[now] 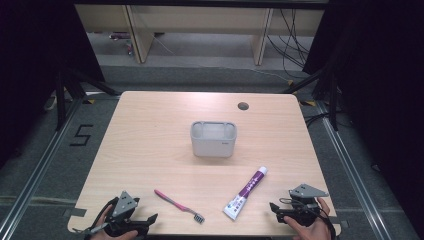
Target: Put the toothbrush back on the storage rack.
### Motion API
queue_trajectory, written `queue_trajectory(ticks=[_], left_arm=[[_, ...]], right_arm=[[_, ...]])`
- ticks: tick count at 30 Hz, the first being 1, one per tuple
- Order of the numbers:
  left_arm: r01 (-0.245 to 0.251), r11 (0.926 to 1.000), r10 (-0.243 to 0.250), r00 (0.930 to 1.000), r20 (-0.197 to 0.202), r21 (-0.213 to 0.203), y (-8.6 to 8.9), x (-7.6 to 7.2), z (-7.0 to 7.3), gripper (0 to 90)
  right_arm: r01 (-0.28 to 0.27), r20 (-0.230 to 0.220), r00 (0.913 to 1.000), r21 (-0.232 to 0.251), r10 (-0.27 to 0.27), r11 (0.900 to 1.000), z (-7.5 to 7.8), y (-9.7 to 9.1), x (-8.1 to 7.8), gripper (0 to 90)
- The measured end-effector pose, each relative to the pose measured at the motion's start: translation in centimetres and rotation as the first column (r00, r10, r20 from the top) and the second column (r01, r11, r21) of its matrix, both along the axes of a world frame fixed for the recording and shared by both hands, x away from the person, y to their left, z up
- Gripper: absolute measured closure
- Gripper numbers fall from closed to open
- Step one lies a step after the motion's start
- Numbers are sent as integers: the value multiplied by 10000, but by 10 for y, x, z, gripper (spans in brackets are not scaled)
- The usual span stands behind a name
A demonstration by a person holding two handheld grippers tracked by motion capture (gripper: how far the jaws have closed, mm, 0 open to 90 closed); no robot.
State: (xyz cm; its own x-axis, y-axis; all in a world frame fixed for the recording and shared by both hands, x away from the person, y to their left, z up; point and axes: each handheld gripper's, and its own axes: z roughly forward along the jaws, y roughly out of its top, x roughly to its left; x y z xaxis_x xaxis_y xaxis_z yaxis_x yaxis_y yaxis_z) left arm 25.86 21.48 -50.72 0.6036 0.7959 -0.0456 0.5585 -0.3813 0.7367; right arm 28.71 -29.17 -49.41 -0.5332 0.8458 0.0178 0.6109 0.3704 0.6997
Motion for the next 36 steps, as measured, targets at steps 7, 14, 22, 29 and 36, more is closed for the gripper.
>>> queue_trajectory(ticks=[7,14,22,29,36], left_arm=[[18,10000,-18,10000,55,93,-1,-1,1,170],[76,10000,-76,9998,172,-3,-1,-1,2,167],[169,9996,-167,9998,118,-206,-1,-2,4,158],[380,9989,-375,9991,202,-263,-2,-2,4,153],[623,9981,-622,9978,220,-9,-3,1,5,155]], right_arm=[[-214,-388,9990,101,217,9997,1,1,0,185],[-253,-421,9988,285,265,9993,0,1,-2,167],[1,8,10000,61,-1,10000,3,0,-3,171],[-202,198,9996,87,200,9998,1,0,-2,174],[-158,-51,9999,228,159,9996,2,0,-1,185]])
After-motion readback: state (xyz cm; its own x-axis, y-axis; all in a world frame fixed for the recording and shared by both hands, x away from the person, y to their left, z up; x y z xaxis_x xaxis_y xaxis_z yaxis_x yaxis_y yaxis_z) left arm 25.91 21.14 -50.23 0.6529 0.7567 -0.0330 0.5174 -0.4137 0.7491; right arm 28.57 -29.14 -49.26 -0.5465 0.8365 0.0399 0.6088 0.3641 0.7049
